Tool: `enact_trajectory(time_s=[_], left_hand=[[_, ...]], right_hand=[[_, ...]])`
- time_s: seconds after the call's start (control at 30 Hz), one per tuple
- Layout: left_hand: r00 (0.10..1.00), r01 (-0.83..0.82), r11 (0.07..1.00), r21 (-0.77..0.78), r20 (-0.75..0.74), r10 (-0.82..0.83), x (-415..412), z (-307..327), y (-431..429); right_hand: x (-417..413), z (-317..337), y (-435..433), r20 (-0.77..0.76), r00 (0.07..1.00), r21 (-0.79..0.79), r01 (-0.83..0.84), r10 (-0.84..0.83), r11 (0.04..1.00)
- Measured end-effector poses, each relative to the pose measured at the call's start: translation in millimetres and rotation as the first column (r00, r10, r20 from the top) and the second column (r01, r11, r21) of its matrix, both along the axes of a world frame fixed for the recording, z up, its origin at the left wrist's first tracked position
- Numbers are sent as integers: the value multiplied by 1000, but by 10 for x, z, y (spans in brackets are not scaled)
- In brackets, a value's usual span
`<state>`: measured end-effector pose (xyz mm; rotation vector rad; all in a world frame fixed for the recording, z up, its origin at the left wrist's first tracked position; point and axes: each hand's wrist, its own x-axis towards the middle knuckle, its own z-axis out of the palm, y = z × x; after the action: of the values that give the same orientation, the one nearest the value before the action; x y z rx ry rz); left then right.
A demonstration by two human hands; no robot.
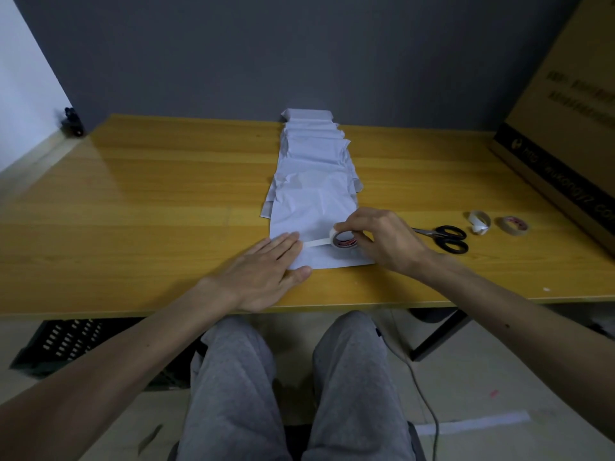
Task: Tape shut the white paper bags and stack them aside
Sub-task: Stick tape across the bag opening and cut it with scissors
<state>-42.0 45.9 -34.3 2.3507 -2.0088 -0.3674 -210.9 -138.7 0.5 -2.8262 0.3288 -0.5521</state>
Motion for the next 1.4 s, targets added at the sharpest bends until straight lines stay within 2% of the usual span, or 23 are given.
enact_trajectory(time_s=[0.43,0.57,0.67,0.8,1.2,1.33,1.4], left_hand=[[999,-5,999,49,52,3,-56,151,-37],[1000,27,1000,-6,8,-27,-56,202,-66],[996,-12,1000,4,-87,12,-44,219,-65],[993,-8,1000,-3,-121,8,-32,190,-46],[998,-13,999,-34,-63,11,-57,154,-19],[1000,-1,998,-57,-14,0,-71,130,-11],[1000,-2,998,-66,0,2,-69,119,-13]], right_hand=[[45,143,40,-172,983,-87,-83,67,993],[45,165,66,-164,986,-75,-22,9,997],[49,160,67,-149,988,-74,-53,42,996],[65,133,62,-137,989,-63,-64,55,996],[117,65,53,-138,986,-48,-102,95,994],[111,78,67,-105,994,-13,-25,23,1000],[114,105,75,-99,994,2,-38,38,999]])
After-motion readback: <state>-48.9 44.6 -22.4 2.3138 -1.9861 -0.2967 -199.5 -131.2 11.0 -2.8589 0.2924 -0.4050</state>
